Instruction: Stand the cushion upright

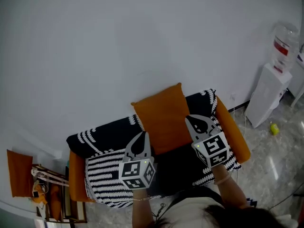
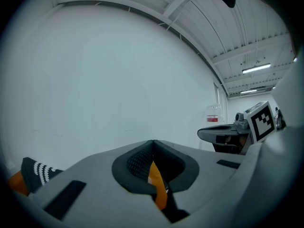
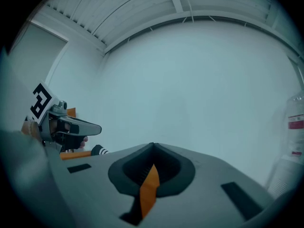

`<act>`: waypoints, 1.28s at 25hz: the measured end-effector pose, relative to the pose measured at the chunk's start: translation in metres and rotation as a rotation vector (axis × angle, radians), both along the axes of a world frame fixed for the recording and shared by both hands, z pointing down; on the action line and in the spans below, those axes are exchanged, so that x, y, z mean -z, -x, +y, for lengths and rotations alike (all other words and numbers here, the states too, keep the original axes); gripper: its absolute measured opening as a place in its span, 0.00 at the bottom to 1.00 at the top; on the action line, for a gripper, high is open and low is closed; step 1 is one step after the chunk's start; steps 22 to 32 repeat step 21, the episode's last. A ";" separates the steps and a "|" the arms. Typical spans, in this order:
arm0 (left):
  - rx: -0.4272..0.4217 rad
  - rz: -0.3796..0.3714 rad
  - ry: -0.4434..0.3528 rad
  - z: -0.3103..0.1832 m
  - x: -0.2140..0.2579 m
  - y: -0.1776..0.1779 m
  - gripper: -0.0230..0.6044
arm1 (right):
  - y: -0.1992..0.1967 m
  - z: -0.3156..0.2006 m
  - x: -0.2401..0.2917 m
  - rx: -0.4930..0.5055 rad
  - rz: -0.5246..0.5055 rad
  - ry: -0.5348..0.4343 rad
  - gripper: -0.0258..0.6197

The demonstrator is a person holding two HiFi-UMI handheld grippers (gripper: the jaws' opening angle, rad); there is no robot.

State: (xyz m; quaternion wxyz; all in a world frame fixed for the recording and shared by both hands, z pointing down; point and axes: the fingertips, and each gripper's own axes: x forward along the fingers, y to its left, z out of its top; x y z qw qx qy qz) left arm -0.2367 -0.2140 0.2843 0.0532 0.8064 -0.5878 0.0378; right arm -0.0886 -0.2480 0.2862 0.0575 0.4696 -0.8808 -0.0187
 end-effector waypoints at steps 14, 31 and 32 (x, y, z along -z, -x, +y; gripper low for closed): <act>-0.040 0.020 -0.004 0.027 -0.001 0.015 0.07 | 0.013 0.032 0.002 -0.044 0.001 -0.010 0.05; -0.046 0.031 -0.002 0.035 -0.002 0.022 0.07 | 0.020 0.042 -0.002 -0.051 0.005 -0.006 0.05; -0.046 0.031 -0.002 0.035 -0.002 0.022 0.07 | 0.020 0.042 -0.002 -0.051 0.005 -0.006 0.05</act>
